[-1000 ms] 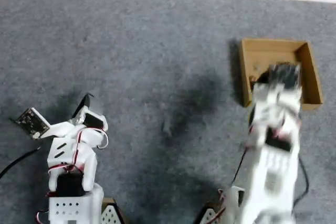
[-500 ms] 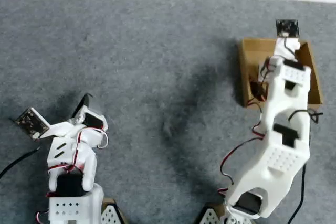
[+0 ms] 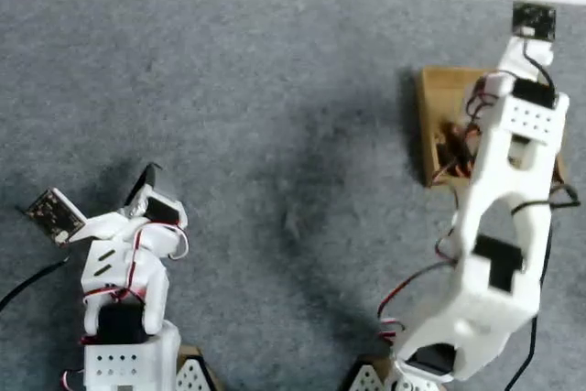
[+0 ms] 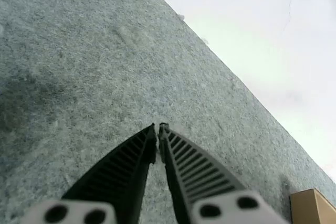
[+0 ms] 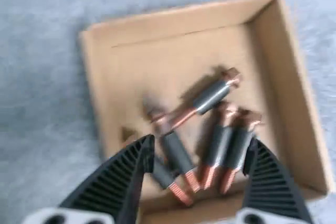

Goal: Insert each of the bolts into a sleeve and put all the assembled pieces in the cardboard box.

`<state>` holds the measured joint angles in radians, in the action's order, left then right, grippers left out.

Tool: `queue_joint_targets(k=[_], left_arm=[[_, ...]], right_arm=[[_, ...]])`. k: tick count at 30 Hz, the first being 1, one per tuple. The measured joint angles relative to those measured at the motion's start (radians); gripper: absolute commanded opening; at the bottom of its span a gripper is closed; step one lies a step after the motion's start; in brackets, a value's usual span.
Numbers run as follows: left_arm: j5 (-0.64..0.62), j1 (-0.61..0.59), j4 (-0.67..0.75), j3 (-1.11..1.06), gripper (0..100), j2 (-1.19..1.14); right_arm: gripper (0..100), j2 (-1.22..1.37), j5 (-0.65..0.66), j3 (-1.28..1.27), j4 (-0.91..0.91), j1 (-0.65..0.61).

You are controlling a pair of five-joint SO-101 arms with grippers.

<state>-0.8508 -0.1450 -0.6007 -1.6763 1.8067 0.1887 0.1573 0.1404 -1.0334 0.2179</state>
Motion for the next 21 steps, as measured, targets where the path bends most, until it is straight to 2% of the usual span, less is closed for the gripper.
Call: queue_joint_targets(k=[5, 13, 17, 21], left_arm=[[0.000, 0.000, 0.000, 0.000, 3, 0.000], [0.000, 0.000, 0.000, 0.000, 3, 0.000], [0.000, 0.000, 0.000, 0.000, 3, 0.000], [0.000, 0.000, 0.000, 0.000, 3, 0.000]], right_arm=[[24.2, -0.308, -0.009, -0.364, 0.100, -0.118], [24.2, -0.950, -0.009, -1.126, 0.373, -0.327], [24.2, -1.261, -0.009, -1.442, 0.410, -0.385], [24.2, -1.557, -0.009, -1.659, 0.414, -0.390]])
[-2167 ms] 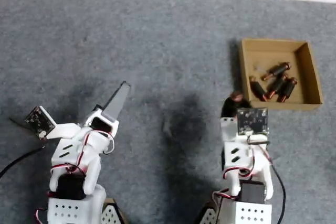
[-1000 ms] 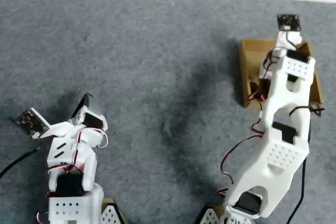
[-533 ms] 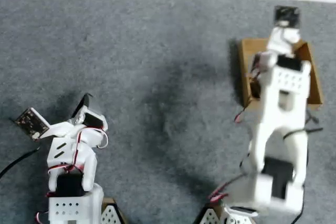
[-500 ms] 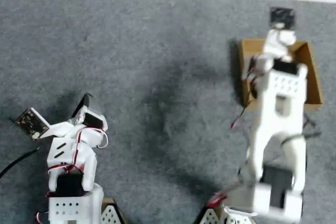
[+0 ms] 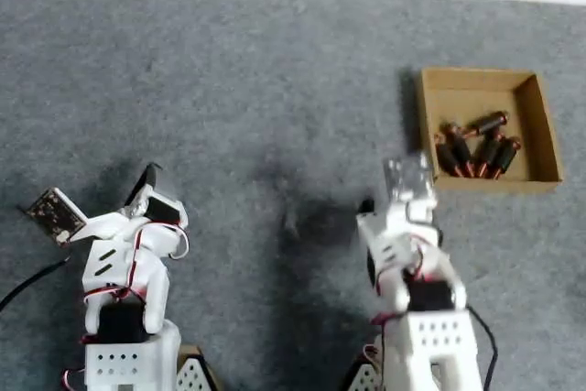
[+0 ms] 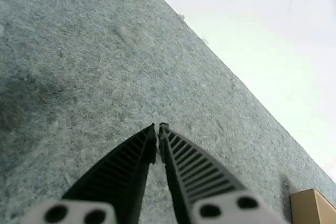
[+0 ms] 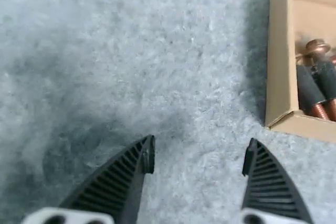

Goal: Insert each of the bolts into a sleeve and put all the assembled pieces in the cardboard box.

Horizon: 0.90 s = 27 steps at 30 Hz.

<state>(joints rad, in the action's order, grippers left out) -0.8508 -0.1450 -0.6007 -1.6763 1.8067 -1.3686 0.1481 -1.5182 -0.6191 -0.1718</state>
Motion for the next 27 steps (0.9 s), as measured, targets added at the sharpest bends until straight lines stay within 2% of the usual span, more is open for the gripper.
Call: queue_joint_targets(k=[3, 7, 13, 21, 24, 27], left_arm=[[0.018, 0.000, -0.006, 0.000, 3, 0.000], [0.175, 0.023, -0.074, 0.000, 3, 0.000], [0.434, 0.137, -0.311, 0.000, 3, 0.000], [0.681, 0.143, -0.600, 0.000, 3, 0.000], [0.735, 0.146, -0.655, 0.000, 3, 0.000], [0.747, 0.146, -0.715, 0.000, 3, 0.002]], right_arm=[[24.2, -0.207, 0.000, -0.120, 0.000, 0.000], [24.2, -0.428, 0.000, -0.153, -0.023, -0.012], [24.2, -0.423, 0.000, -0.153, -0.143, -0.012], [24.2, -0.417, 0.000, -0.155, -0.427, -0.012], [24.2, -0.419, 0.000, -0.155, -0.554, -0.012], [24.2, -0.436, 0.000, -0.155, -0.594, -0.012]])
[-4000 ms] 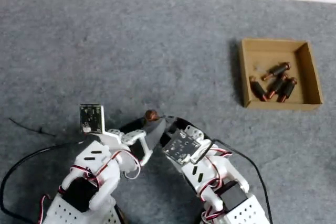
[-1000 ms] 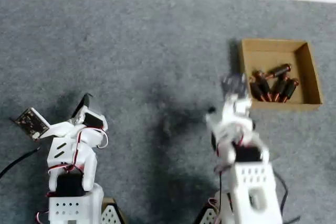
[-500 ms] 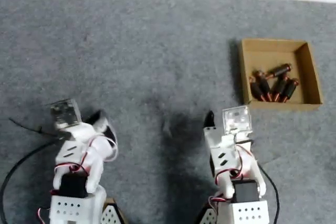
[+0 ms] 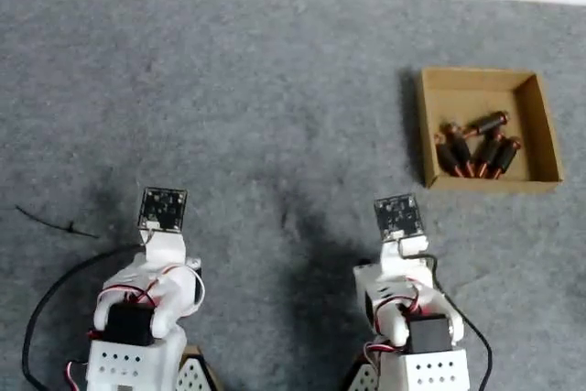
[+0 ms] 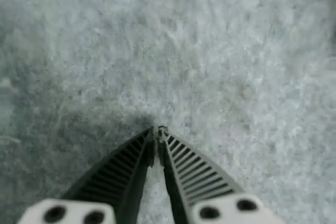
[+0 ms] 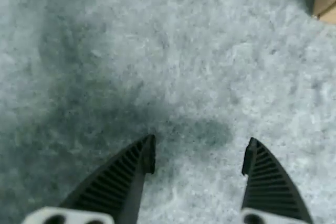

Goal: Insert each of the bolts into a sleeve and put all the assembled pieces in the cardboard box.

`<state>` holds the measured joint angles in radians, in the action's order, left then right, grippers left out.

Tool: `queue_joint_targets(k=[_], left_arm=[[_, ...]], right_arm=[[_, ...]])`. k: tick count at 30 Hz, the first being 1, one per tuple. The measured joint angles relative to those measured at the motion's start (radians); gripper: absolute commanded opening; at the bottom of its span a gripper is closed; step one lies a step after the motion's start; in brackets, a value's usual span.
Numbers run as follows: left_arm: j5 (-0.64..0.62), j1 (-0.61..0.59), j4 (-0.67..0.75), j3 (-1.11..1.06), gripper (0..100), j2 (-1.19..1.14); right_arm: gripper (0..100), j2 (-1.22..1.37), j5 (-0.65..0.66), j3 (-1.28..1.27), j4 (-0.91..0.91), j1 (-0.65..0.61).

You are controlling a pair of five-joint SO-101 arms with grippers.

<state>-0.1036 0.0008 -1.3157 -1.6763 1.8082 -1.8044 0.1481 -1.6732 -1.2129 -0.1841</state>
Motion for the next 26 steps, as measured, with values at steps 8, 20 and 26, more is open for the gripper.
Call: queue_joint_targets(k=[8, 20, 26], left_arm=[[0.003, 0.000, -0.015, 0.000, 3, 0.000], [0.003, 0.000, -0.015, 0.000, 3, 0.000], [0.003, 0.000, -0.015, 0.000, 3, 0.000]], right_arm=[[24.2, -0.015, 0.000, 0.000, -0.011, -0.002], [24.2, -0.015, 0.000, 0.000, -0.011, -0.002], [24.2, -0.015, 0.000, 0.000, -0.011, -0.002]])
